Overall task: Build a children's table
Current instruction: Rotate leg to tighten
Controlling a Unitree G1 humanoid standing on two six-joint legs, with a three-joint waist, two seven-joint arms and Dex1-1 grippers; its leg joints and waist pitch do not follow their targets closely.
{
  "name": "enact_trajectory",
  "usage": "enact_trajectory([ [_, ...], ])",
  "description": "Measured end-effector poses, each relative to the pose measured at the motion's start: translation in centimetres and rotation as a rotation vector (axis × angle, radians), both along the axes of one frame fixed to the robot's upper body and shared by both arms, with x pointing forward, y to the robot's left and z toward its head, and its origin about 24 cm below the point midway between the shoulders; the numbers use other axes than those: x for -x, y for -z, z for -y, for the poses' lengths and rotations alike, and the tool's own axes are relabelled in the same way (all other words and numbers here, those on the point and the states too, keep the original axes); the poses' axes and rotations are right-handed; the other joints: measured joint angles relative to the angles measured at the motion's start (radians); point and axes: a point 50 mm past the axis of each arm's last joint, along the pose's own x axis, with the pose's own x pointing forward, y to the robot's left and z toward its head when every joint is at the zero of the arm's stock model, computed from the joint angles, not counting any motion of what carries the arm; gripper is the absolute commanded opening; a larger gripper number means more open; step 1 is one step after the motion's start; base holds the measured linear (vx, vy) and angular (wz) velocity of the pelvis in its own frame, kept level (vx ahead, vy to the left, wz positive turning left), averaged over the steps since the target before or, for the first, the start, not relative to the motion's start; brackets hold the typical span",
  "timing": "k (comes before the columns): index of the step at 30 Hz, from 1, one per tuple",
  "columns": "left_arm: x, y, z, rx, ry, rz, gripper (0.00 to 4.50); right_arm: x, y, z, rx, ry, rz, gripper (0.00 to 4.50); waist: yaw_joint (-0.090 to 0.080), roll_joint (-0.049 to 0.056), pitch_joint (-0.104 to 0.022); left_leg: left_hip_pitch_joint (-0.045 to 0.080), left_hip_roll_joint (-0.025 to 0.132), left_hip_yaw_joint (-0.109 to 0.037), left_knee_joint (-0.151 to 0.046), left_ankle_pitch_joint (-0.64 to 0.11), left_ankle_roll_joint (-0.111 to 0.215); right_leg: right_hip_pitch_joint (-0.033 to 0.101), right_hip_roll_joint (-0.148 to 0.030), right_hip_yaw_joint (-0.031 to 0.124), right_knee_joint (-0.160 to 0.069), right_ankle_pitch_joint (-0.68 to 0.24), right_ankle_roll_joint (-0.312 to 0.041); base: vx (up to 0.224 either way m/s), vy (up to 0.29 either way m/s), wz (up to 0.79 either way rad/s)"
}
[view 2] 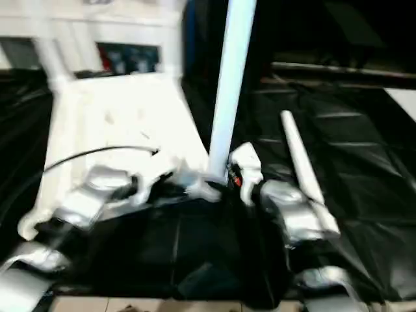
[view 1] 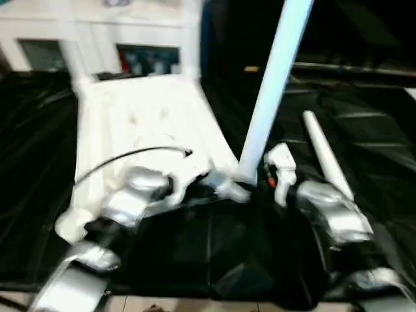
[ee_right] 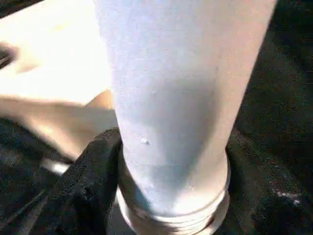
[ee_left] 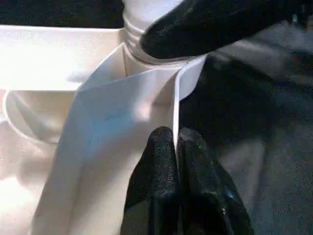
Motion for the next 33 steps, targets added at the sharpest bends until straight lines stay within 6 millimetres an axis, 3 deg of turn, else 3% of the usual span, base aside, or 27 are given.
enact_trajectory([
  [6,-0.7,0.1,3.8,0.028,-0.183,-0.017,0.0,-1.6,-0.1,-1.2,0.021,0.264,-0.01,2.69,-0.003,0.002,-0.002,0.0,-0.004,0.0,0.001,0.0,0.0,0.001,-0.003,0.001,-0.002,0.0,0.0,0.0,0.0,0.0],
  [10,-0.7,0.0,4.3,0.031,-0.203,-0.015,0.0,-1.8,-0.1,-1.2,0.039,0.274,0.014,2.69,-0.001,0.005,-0.003,-0.001,-0.005,0.0,-0.001,0.0,0.001,0.001,-0.005,0.0,-0.001,0.0,0.0,0.0,0.0,0.0],
  [13,-0.7,0.0,4.2,0.03,-0.199,-0.015,0.0,-1.8,-0.1,-1.2,0.037,0.268,0.018,3.39,-0.001,0.005,-0.004,-0.001,-0.004,0.0,-0.002,0.0,0.001,0.001,-0.005,-0.001,-0.001,0.001,-0.001,0.0,0.0,0.0],
  [20,-0.8,-0.1,2.8,0.011,-0.144,0.009,0.0,-1.3,-0.3,-0.4,0.025,0.124,0.042,3.93,-0.004,0.003,-0.002,-0.003,-0.004,0.0,-0.003,0.0,0.001,-0.003,-0.004,-0.003,-0.001,0.0,0.002,0.0,0.0,0.0],
  [28,0.0,-0.3,-0.3,0.0,0.051,0.007,0.0,0.7,-1.7,2.3,0.065,-0.256,0.046,3.93,0.007,0.002,-0.001,-0.006,-0.003,0.0,-0.002,0.0,0.001,-0.003,-0.004,-0.003,-0.001,0.003,-0.003,0.0,0.0,0.0],
  [33,1.1,-0.5,-2.4,0.015,0.172,-0.032,0.0,1.9,-2.2,2.7,0.109,-0.45,0.025,3.93,0.012,0.001,0.0,-0.006,-0.003,0.0,-0.002,0.0,0.001,-0.003,-0.004,-0.003,-0.001,0.001,0.0,0.0,0.0,0.0],
])
